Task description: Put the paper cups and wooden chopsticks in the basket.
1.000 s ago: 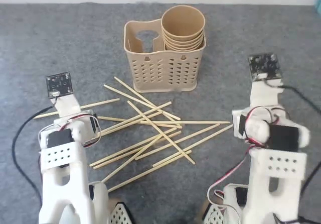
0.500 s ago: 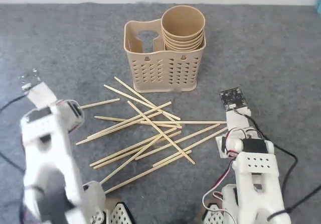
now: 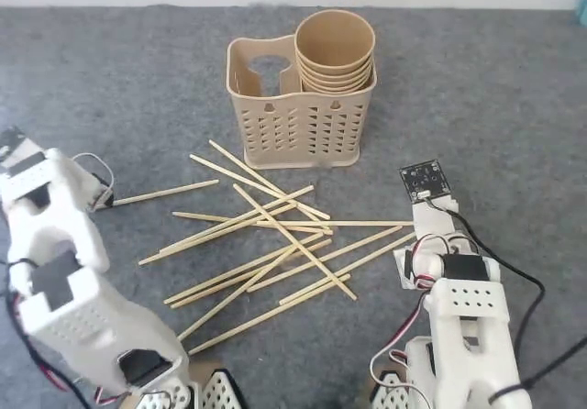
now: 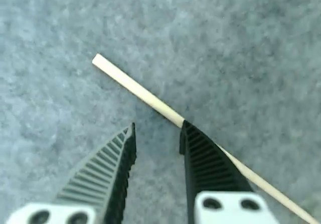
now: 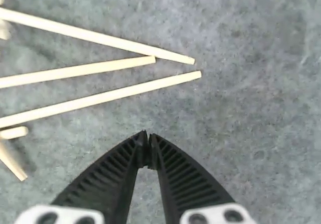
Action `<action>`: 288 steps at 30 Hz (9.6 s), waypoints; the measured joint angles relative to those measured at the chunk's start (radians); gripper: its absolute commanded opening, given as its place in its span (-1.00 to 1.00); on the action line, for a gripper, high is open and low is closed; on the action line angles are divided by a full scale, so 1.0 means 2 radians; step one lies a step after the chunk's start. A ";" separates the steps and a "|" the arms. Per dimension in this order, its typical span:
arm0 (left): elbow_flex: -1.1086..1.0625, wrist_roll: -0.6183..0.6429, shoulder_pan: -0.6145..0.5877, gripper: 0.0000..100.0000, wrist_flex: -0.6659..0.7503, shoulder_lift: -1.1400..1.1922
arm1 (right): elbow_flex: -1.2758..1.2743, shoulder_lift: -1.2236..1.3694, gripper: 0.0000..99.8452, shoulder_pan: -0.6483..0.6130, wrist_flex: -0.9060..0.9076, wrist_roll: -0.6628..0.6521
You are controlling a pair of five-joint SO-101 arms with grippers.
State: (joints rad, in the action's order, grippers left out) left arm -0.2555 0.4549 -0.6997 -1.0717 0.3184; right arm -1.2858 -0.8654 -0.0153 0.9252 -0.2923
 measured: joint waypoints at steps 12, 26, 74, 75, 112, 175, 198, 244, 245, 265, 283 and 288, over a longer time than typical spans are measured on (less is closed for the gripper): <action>0.038 0.002 -0.002 -0.73 0.003 0.038 | -0.008 -0.004 -0.98 -0.001 0.000 -0.018; 0.038 0.005 -0.002 -0.97 0.005 0.038 | -0.008 -0.004 -0.98 -0.001 0.000 -0.020; -0.091 0.010 -0.024 -0.65 0.133 -0.093 | -0.008 -0.004 -0.98 0.000 0.000 -0.031; -0.079 0.010 -0.024 -0.65 0.138 -0.071 | -0.008 -0.004 -0.98 0.000 0.000 -0.031; 0.186 0.004 -0.028 -0.98 -0.064 -0.028 | -0.008 -0.004 -0.98 -0.001 0.000 -0.033; -0.138 -0.114 -0.189 -0.98 0.237 -0.494 | 0.423 0.520 -0.99 -0.397 -0.131 -0.002; -0.210 -0.115 -0.189 -0.98 0.273 -0.497 | 0.725 0.291 -0.98 -0.392 0.016 -0.002; -0.271 -0.114 -0.189 -0.98 0.340 -0.497 | 0.551 0.403 -0.74 -0.226 -0.468 0.104; -0.271 -0.114 -0.189 -0.98 0.340 -0.497 | 0.546 0.395 -0.73 -0.226 -0.468 0.103; 0.048 -0.044 -0.006 -0.98 0.068 -0.497 | 0.597 0.095 -0.74 -0.139 0.008 0.159; 0.448 -0.024 0.240 -0.98 0.059 -0.252 | 0.396 -0.068 -0.74 0.007 0.265 0.189; 0.476 -0.078 0.308 -0.98 0.059 -0.202 | 0.254 -0.163 -0.74 0.030 0.223 0.189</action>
State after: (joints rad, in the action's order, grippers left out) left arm 0.6958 0.2984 -0.0844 -0.9536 -0.0852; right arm -0.7779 -1.1907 0.0445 1.3717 0.0852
